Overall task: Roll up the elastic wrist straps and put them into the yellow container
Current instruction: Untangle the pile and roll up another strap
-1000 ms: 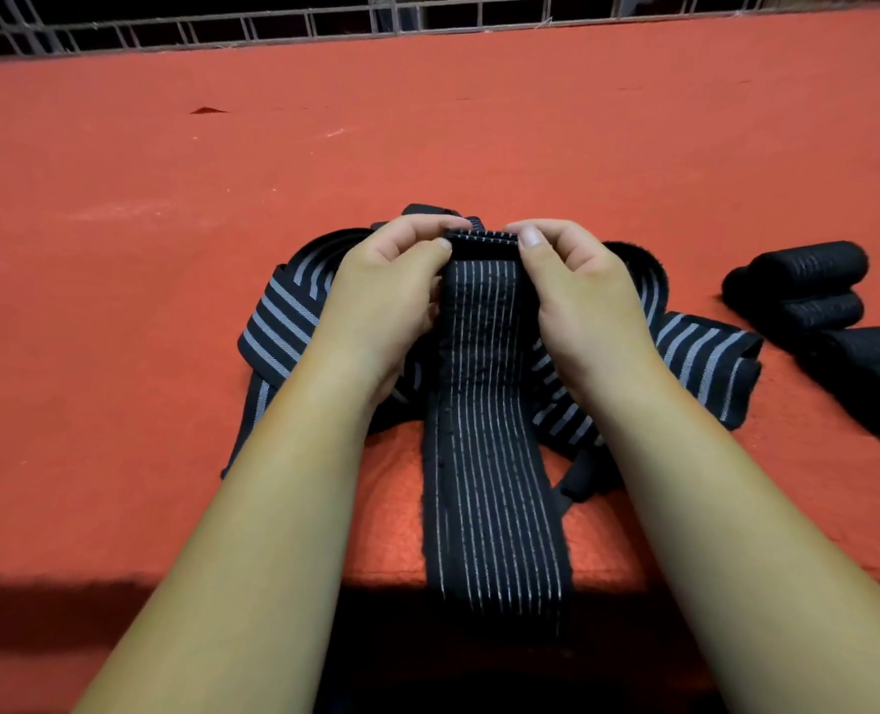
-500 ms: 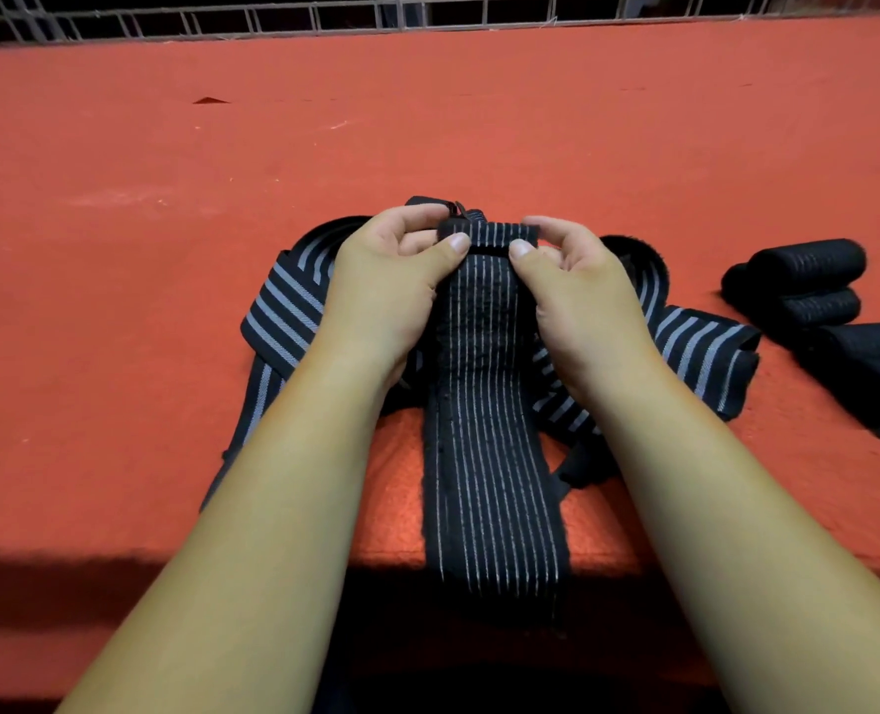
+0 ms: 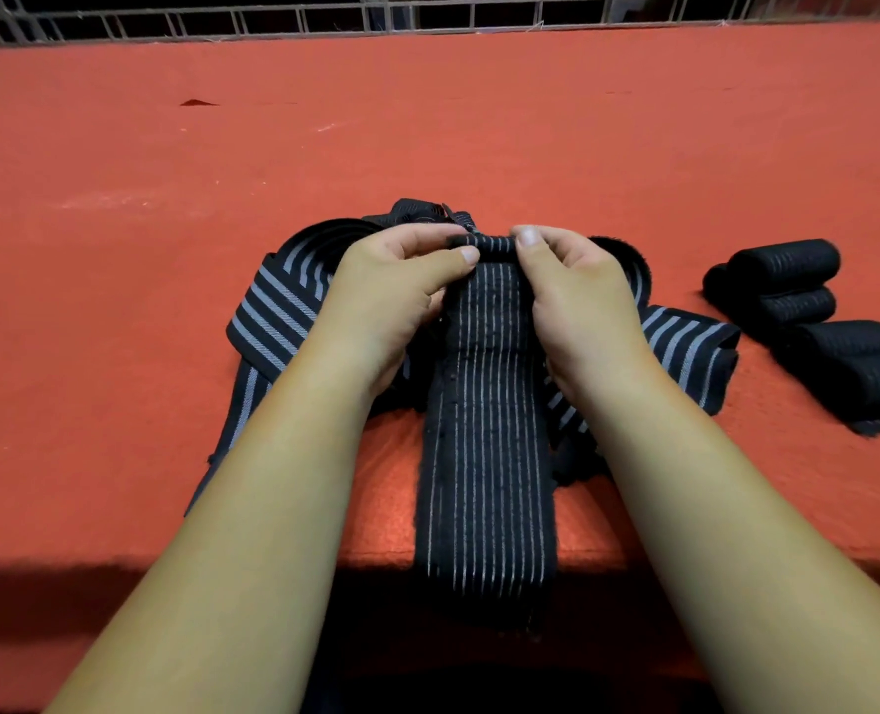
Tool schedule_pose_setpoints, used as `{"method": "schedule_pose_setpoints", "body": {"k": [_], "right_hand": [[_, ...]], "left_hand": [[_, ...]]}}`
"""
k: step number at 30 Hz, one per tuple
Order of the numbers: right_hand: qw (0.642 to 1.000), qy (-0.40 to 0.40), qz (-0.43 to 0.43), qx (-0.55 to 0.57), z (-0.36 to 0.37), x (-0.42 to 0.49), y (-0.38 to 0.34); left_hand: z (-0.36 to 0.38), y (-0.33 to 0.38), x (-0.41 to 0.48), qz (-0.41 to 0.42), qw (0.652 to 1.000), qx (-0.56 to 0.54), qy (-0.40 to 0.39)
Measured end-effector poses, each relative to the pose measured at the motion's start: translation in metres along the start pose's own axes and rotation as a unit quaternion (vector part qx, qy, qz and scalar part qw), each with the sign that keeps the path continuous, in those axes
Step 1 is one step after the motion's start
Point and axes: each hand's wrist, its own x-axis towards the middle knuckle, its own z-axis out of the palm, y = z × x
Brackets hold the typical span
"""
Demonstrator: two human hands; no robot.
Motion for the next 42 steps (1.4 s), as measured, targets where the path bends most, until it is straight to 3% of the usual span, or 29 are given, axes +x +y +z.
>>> {"method": "schedule_pose_setpoints", "body": {"k": [4, 10, 15, 22, 32, 34, 36, 39, 42], "right_hand": [[1.000, 0.005, 0.004, -0.021, 0.004, -0.003, 0.002], [1.000, 0.006, 0.003, -0.018, 0.015, -0.008, -0.001], [0.985, -0.103, 0.119, 0.075, 0.022, -0.017, -0.001], [0.977, -0.175, 0.121, 0.023, 0.020, -0.031, 0.009], [0.990, -0.107, 0.070, -0.067, 0.019, -0.030, 0.015], [0.987, -0.124, 0.094, -0.035, 0.020, -0.031, 0.012], [0.966, -0.173, 0.181, 0.067, 0.018, -0.032, 0.006], [0.889, -0.280, 0.326, 0.161, 0.012, -0.035, -0.008], [0.853, -0.340, 0.359, 0.166, 0.003, -0.038, -0.015]], "left_hand": [[0.002, -0.002, -0.002, -0.012, 1.000, -0.002, -0.023], [0.010, -0.002, 0.002, 0.025, 0.999, -0.017, 0.027], [0.009, 0.004, 0.010, -0.013, 0.988, -0.134, 0.071], [-0.003, 0.003, 0.017, -0.033, 0.980, -0.166, 0.106], [0.002, -0.009, 0.030, 0.008, 0.983, -0.152, 0.106], [0.001, -0.010, 0.033, 0.013, 0.980, -0.161, 0.119], [-0.002, -0.011, 0.037, 0.022, 0.975, -0.175, 0.135], [-0.006, -0.010, 0.040, 0.030, 0.968, -0.204, 0.146], [-0.006, -0.010, 0.042, 0.029, 0.967, -0.206, 0.144]]}}
